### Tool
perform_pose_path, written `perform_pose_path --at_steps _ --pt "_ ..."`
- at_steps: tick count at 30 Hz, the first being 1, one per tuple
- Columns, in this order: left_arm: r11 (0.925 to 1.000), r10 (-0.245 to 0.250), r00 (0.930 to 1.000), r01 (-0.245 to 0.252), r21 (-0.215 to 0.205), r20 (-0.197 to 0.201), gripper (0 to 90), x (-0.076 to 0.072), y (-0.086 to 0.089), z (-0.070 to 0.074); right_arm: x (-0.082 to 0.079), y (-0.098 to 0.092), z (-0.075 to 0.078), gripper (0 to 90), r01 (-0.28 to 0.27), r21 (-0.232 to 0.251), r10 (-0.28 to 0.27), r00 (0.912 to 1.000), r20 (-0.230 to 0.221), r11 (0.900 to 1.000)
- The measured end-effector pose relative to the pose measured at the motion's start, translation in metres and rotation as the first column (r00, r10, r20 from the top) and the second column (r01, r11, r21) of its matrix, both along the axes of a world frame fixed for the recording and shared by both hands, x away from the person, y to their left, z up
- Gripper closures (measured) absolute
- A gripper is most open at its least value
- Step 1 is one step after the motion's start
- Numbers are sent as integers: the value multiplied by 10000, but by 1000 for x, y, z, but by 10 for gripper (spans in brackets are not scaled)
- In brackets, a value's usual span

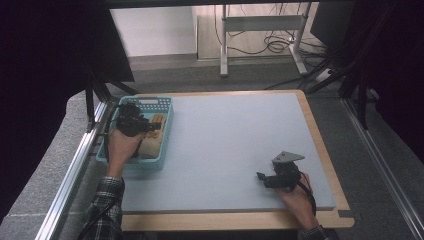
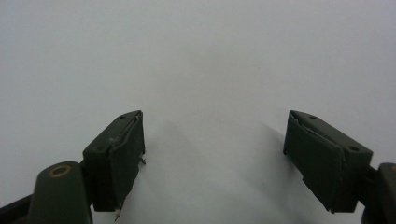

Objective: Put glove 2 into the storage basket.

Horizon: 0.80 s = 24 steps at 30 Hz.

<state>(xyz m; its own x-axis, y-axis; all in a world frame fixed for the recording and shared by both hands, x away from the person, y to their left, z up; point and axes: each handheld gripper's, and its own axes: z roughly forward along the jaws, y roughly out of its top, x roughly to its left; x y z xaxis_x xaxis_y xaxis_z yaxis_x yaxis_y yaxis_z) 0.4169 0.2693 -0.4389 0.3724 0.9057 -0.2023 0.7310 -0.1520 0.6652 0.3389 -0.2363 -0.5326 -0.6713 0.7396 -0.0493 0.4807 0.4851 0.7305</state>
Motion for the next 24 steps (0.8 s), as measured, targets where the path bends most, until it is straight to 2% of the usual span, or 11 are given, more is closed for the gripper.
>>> perform_pose_path --at_steps 7,13,18,24 --pt "9991 -423 9981 420 71 446 44 -12 -14 4 0 0 0 198 -3 -1 3 10000 -2 10000" --pt "9971 -750 9936 735 204 847 26 -25 -27 6 0 0 0 198 -1 -3 1 10000 3 10000" --pt "9930 -1083 9898 1033 567 925 15 -31 -38 6 0 0 0 198 1 -5 -1 10000 5 10000" --pt "9887 -1408 9841 1341 668 1087 17 -39 -50 5 0 0 0 198 2 -5 -2 10000 6 10000"
